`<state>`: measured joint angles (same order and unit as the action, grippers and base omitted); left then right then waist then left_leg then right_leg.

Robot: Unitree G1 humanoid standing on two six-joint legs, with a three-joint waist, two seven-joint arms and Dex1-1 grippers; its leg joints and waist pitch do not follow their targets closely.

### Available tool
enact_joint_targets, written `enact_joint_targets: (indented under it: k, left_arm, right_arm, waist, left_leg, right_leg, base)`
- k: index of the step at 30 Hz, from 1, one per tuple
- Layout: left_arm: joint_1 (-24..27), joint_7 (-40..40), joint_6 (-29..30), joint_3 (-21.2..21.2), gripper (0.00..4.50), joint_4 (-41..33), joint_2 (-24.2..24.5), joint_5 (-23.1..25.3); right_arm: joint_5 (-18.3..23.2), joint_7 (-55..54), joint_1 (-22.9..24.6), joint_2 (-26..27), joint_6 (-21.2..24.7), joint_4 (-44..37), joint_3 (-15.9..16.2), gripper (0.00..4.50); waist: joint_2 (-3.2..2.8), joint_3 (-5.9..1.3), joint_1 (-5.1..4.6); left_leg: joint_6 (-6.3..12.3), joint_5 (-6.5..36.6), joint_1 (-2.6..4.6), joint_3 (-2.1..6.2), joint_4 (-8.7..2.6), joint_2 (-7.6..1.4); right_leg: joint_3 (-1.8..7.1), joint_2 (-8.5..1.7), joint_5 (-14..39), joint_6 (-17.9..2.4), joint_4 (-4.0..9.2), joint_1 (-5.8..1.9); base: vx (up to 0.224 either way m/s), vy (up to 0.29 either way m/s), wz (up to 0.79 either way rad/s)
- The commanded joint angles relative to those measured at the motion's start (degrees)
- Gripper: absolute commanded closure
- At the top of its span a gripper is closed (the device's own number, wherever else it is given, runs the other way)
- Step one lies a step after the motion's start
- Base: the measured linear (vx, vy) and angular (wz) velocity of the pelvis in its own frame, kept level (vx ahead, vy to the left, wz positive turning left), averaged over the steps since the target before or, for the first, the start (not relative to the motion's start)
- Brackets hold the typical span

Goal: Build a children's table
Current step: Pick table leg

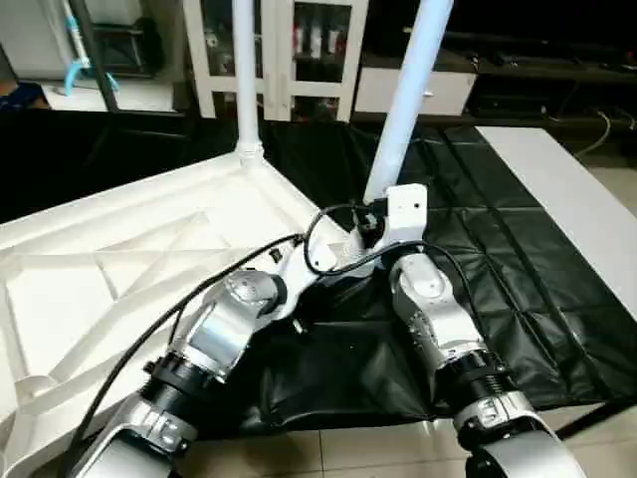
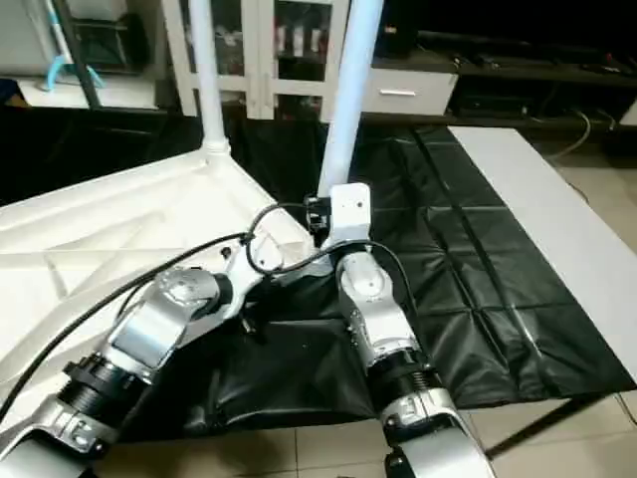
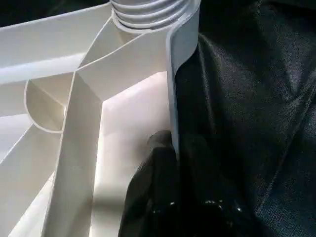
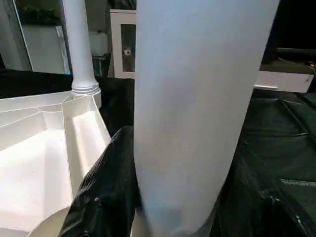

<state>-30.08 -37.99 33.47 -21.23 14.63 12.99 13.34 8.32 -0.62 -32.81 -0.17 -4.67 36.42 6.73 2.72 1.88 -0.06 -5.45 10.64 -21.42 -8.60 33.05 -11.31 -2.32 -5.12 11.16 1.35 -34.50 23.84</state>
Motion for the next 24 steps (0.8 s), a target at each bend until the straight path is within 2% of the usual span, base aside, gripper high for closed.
enact_joint_targets:
  k: [1,4,5,6,9,11,13,14,15,16,18,20,21,24]
  left_arm:
    - [-0.65,-0.33,-1.38,1.05,4.50,-3.32,2.72,0.71]
    - [-0.75,-0.61,-1.44,0.86,4.50,-3.22,2.87,0.39]
    - [-0.81,-0.63,-1.42,0.77,4.50,-3.16,2.86,0.34]
    - [-0.87,-0.82,-1.39,0.65,4.50,-3.11,2.86,0.28]
    - [-0.88,-0.99,-1.35,0.49,4.50,-3.20,2.97,0.04]
    - [-0.89,-1.20,-1.48,0.33,4.50,-3.19,3.13,-0.17]
    - [-0.90,-1.31,-1.51,0.26,4.50,-3.19,3.20,-0.26]
    - [-0.90,-1.33,-1.65,0.22,4.50,-3.08,3.25,-0.28]
    - [-0.90,-1.33,-1.65,0.22,4.50,-3.08,3.25,-0.28]
    - [-0.90,-1.35,-1.73,0.21,4.50,-3.02,3.29,-0.28]
    - [-0.93,-1.37,-1.83,0.20,4.50,-2.95,3.34,-0.27]
    - [-0.94,-1.33,-1.83,0.18,4.50,-2.98,3.38,-0.29]
    - [-0.98,-1.34,-1.87,0.18,4.50,-2.91,3.49,-0.37]
    - [-1.04,-1.32,-1.91,0.08,4.50,-2.85,3.72,-0.59]
  right_arm:
    - [-1.38,-3.24,3.22,-3.82,3.23,8.73,-5.94,2.70]
    - [-1.31,-1.25,2.62,-3.97,2.30,9.26,-5.01,2.70]
    - [-1.09,-0.83,2.59,-3.91,1.94,9.19,-4.84,2.70]
    - [-0.56,-0.38,2.61,-3.75,1.72,9.12,-5.06,2.70]
    - [0.73,1.30,2.41,-3.45,0.80,9.51,-5.65,2.70]
    - [1.23,2.11,2.29,-3.53,-0.26,9.45,-5.87,2.14]
    - [1.29,3.46,2.17,-3.82,-0.34,9.22,-5.45,1.97]
    - [1.58,4.22,2.08,-3.83,-0.40,9.17,-5.45,1.97]
    - [1.58,4.22,2.08,-3.83,-0.40,9.17,-5.45,1.73]
    - [1.73,4.54,1.99,-3.85,-0.64,9.23,-5.55,1.73]
    - [1.91,5.26,1.83,-4.03,-1.04,9.14,-5.59,1.57]
    - [1.99,5.69,1.80,-4.15,-1.15,8.97,-5.60,1.43]
    - [2.08,6.34,1.76,-4.24,-1.23,8.73,-5.53,1.17]
    - [1.91,7.17,1.79,-4.33,-1.47,8.49,-5.43,1.04]
  waist:
    - [-0.86,-2.24,-0.50]
    - [-0.89,-2.23,-0.55]
    - [-1.06,-2.32,-0.60]
    - [-0.94,-2.36,-0.72]
    - [-0.97,-2.44,-0.80]
    - [-0.99,-2.52,-0.81]
    - [-1.01,-2.67,-0.70]
    - [-1.21,-2.92,-0.58]
    - [-1.18,-3.07,-0.52]
    - [-1.12,-3.10,-0.49]
    - [-1.05,-3.22,-0.10]
    - [-1.21,-3.14,0.10]
    - [-1.25,-3.17,0.11]
    - [-1.24,-3.07,0.11]
  left_leg:
    - [-1.83,27.20,0.46,-0.22,-4.78,-0.85]
    - [-1.81,26.08,0.21,-0.28,-4.86,-0.92]
    - [-1.88,25.39,0.20,-0.29,-4.87,-0.96]
    - [-1.83,24.78,0.17,-0.39,-4.81,-0.94]
    - [-1.29,25.23,0.38,-0.54,-4.74,-1.03]
    - [-1.34,23.70,0.13,-0.57,-4.79,-1.10]
    - [-1.16,22.51,0.30,-0.76,-4.60,-1.10]
    - [-0.92,20.47,0.38,-0.99,-4.36,-1.16]
    - [-0.59,18.99,0.37,-1.13,-4.27,-1.18]
    - [-0.27,17.33,0.25,-1.27,-4.15,-1.19]
    - [1.20,11.46,0.01,-1.82,-3.79,-1.30]
    - [1.77,9.34,0.06,-1.91,-3.72,-1.24]
    - [1.94,9.14,0.15,-1.94,-3.68,-1.25]
    - [1.72,10.55,0.19,-1.96,-3.74,-1.31]
  right_leg:
    - [1.48,-1.37,21.67,-5.80,5.68,-1.02]
    - [1.52,-1.34,19.87,-6.38,5.42,-1.25]
    - [1.55,-1.35,18.45,-6.74,5.24,-1.36]
    - [1.56,-1.28,17.16,-7.11,5.16,-1.43]
    - [1.55,-1.36,18.26,-7.56,5.28,-1.34]
    - [1.55,-1.36,16.73,-7.94,5.15,-1.53]
    - [1.58,-1.30,14.84,-8.70,5.02,-1.56]
    - [1.72,-1.33,11.67,-9.65,4.77,-1.56]
    - [1.69,-1.30,9.62,-10.22,4.61,-1.71]
    - [1.69,-1.23,7.59,-10.76,4.39,-1.83]
    - [1.58,-1.19,1.01,-12.30,3.46,-2.51]
    - [1.51,-1.17,-0.68,-12.69,3.27,-2.63]
    - [1.51,-1.21,-0.74,-12.87,3.25,-2.73]
    - [1.52,-1.27,1.66,-12.80,3.42,-2.75]
  base:
    - [0.000,0.000,0.00]
    - [0.000,0.000,0.00]
    - [0.000,0.000,0.00]
    - [0.000,0.000,0.00]
    - [0.000,0.000,0.00]
    - [0.000,0.000,0.00]
    - [0.000,0.000,0.00]
    - [0.000,0.000,0.00]
    - [0.000,0.000,0.00]
    - [0.000,0.000,0.00]
    - [0.000,0.000,0.00]
    - [0.000,0.000,0.00]
    - [0.000,0.000,0.00]
    - [0.000,0.000,0.00]
